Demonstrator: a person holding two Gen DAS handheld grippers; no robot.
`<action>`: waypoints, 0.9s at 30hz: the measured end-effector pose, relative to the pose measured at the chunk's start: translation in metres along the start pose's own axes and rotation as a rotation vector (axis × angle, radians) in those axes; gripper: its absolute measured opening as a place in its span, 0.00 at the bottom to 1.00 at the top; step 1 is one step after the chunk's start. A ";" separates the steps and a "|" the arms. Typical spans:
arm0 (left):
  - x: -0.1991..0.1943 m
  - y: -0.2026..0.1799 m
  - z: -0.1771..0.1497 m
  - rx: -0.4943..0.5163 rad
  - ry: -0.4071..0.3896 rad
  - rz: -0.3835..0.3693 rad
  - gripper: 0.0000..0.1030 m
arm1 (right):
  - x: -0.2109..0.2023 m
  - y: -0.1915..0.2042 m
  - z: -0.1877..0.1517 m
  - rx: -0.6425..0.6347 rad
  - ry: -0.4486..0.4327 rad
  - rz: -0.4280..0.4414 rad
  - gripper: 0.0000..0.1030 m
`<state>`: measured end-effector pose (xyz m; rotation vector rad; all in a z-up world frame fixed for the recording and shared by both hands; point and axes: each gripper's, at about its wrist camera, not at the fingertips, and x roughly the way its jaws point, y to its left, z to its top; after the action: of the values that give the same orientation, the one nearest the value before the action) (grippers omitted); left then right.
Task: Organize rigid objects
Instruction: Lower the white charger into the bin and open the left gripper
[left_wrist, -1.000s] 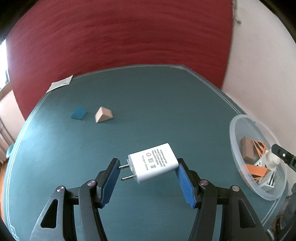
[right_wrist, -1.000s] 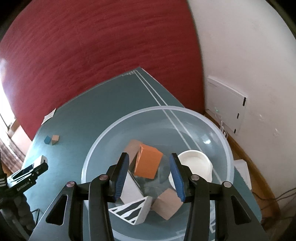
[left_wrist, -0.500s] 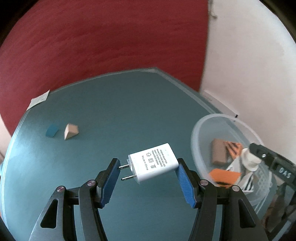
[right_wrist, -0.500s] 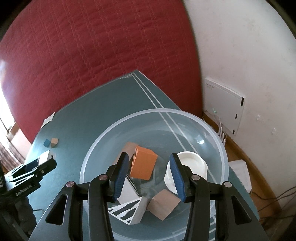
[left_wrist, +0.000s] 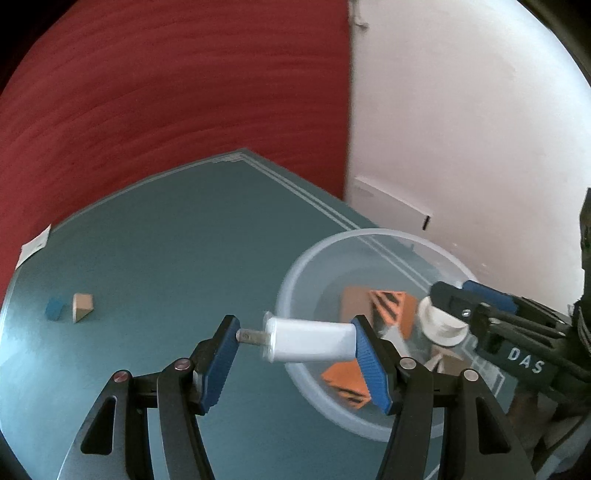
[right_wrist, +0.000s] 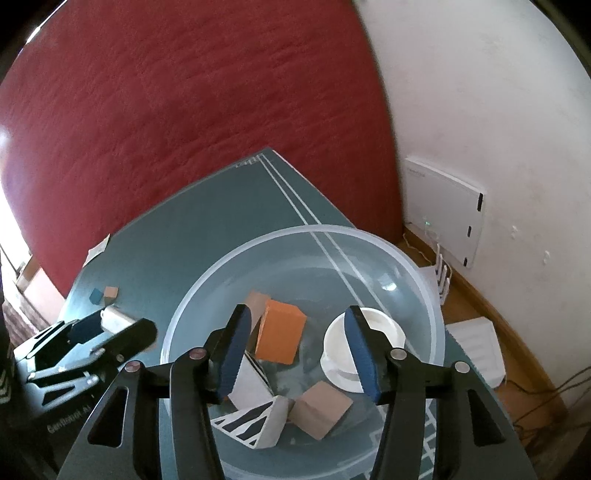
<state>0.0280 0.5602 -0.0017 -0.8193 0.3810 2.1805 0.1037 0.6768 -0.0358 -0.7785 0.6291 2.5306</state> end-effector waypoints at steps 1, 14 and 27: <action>0.002 -0.003 0.001 0.008 -0.003 -0.014 0.63 | 0.000 0.000 0.000 0.002 0.000 -0.002 0.53; 0.002 0.026 -0.014 -0.085 0.016 -0.002 0.86 | -0.002 -0.001 -0.002 0.014 -0.005 -0.010 0.64; 0.005 0.042 -0.024 -0.135 0.031 0.110 0.98 | 0.000 -0.004 -0.003 0.016 0.006 -0.008 0.75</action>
<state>0.0047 0.5228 -0.0230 -0.9265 0.3027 2.3178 0.1069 0.6789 -0.0393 -0.7824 0.6461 2.5138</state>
